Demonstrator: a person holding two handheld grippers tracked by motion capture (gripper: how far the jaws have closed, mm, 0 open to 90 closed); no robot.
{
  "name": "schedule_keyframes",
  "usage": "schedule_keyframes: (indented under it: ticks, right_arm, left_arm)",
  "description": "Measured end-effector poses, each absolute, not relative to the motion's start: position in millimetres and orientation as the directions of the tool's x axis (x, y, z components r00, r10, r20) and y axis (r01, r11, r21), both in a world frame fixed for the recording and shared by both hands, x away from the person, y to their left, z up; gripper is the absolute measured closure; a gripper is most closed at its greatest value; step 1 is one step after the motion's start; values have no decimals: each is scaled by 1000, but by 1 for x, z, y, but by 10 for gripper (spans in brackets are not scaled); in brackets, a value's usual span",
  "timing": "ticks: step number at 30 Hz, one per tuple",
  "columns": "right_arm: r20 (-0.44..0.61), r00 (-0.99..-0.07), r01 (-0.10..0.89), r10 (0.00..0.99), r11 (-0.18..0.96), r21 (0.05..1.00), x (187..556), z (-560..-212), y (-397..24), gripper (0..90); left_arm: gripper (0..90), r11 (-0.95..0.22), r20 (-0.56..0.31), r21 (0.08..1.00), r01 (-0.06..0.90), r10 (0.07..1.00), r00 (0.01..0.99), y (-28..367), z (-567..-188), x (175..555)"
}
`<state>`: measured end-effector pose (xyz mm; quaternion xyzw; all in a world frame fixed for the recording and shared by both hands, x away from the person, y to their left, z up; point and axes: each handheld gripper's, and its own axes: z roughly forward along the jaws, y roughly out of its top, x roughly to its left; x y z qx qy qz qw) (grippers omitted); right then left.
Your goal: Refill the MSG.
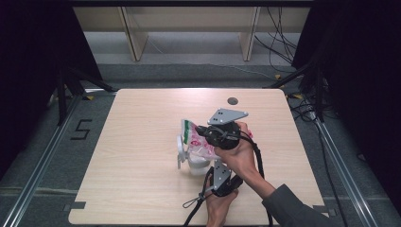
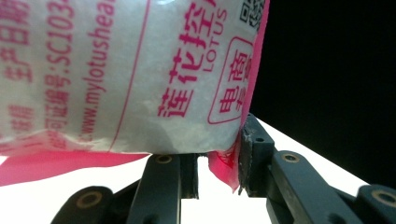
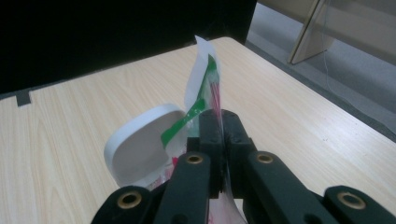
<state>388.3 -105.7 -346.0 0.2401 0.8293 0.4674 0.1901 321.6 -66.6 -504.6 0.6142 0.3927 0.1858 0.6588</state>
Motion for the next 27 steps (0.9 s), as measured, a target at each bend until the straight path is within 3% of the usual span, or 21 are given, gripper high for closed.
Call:
schedule_keyframes:
  ticks: [10, 27]
  right_arm:
    - [-57, -807, 256, 588, 436, 863, 387, -343, -105, 894]
    - [-81, -811, 233, 580, 447, 864, 388, -346, -103, 894]
  left_arm:
    - [718, 178, -287, 956, 232, 726, 625, -66, -504, 322]
    - [718, 174, -285, 956, 234, 727, 624, -65, -503, 321]
